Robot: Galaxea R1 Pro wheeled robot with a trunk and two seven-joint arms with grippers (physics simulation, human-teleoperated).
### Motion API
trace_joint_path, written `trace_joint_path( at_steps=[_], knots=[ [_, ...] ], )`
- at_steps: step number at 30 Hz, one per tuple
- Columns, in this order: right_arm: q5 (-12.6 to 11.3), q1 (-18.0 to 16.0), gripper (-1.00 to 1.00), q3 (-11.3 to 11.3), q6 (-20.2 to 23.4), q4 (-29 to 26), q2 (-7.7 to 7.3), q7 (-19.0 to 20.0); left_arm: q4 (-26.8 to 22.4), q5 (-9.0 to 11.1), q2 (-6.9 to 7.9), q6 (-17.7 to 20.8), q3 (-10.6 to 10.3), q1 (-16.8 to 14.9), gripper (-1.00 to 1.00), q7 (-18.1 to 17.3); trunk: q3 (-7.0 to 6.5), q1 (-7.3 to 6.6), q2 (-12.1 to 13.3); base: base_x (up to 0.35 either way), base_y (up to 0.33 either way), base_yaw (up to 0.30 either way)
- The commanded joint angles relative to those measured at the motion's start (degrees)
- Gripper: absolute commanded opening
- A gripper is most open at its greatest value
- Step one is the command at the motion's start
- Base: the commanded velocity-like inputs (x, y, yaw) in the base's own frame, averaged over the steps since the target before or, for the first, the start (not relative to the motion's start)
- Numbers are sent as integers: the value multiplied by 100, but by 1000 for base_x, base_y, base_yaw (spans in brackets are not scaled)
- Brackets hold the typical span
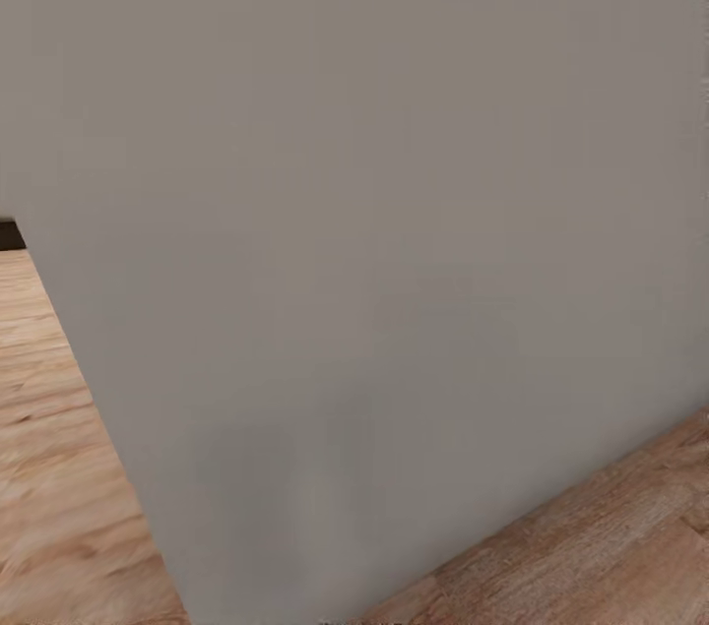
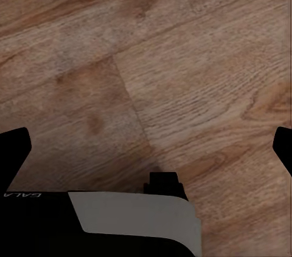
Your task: Pick up the two gym shoes and the two sandals from the corridor floor and place them onto the hallstand (shoe rack) in the corridor, making sure they are on the rack and not on the floor. Arrange them so the two gym shoes are next to each other and the two sandals are next to each other.
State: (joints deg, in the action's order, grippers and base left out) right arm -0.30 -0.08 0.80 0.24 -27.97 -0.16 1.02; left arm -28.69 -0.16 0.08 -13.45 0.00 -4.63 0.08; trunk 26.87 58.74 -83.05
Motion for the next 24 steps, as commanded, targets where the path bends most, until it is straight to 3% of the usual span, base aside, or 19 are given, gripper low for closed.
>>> trace_joint_path(
  at_steps=[1,9,24],
  knots=[
    [-4,-1,100,8,3,-5,0,9,3,-2,0,-17,0,-3,100,1,6,-1,-3,-111,-164,0],
    [-7,-1,100,14,3,-27,-1,4,3,-2,0,-17,0,-3,100,1,6,-1,-3,-143,-210,-114],
    [-14,-1,100,17,3,-43,-16,3,3,-2,0,-17,0,-3,100,1,6,-1,-3,-159,-240,-240]
  ],
)
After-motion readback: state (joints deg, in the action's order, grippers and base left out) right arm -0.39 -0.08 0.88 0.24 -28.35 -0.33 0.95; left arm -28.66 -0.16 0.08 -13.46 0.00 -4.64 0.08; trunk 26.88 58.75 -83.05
